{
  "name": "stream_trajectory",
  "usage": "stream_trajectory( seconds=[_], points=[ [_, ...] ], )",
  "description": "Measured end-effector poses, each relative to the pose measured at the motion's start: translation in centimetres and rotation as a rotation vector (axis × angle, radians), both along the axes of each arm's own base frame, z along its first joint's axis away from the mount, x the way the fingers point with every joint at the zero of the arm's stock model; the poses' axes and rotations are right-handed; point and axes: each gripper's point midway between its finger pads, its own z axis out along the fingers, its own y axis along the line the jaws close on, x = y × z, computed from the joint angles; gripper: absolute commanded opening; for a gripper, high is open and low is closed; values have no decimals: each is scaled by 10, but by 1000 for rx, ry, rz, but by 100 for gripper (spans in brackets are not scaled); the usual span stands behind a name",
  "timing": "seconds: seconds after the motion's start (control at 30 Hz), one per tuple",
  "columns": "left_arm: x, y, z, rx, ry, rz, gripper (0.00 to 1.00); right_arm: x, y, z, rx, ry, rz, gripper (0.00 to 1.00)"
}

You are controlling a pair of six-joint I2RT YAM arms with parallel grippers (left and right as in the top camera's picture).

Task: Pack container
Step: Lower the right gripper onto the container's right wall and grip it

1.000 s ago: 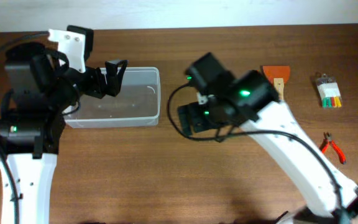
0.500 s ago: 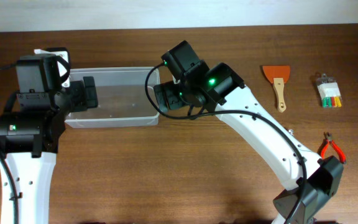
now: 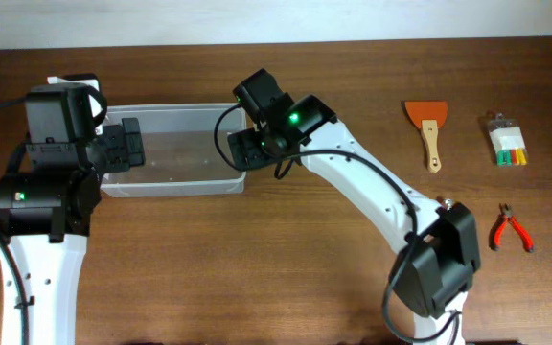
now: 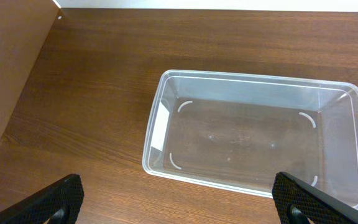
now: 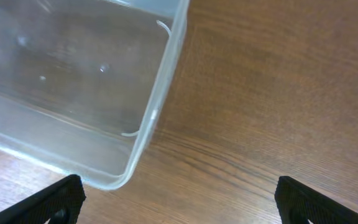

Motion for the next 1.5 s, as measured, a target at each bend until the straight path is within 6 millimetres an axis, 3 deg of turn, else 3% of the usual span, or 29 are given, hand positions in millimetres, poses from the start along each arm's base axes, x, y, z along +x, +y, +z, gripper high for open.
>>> stream_trajectory(
  seconds=[0.27,0.53,0.77,1.2,1.5],
  points=[
    [0,0,0,2,0,2,99,21,0,14,48,-33,-26,99],
    [0,0,0,2,0,2,99,25,14,-16,82,29,-29,99],
    [0,0,0,2,0,2,99,35,23,-11,144,9,-93,99],
    [0,0,0,2,0,2,99,29,15,-24,110,55,-147,99],
    [-1,0,-1,1,3,2,99,27,22,-27,137,74,-123,99]
  ],
)
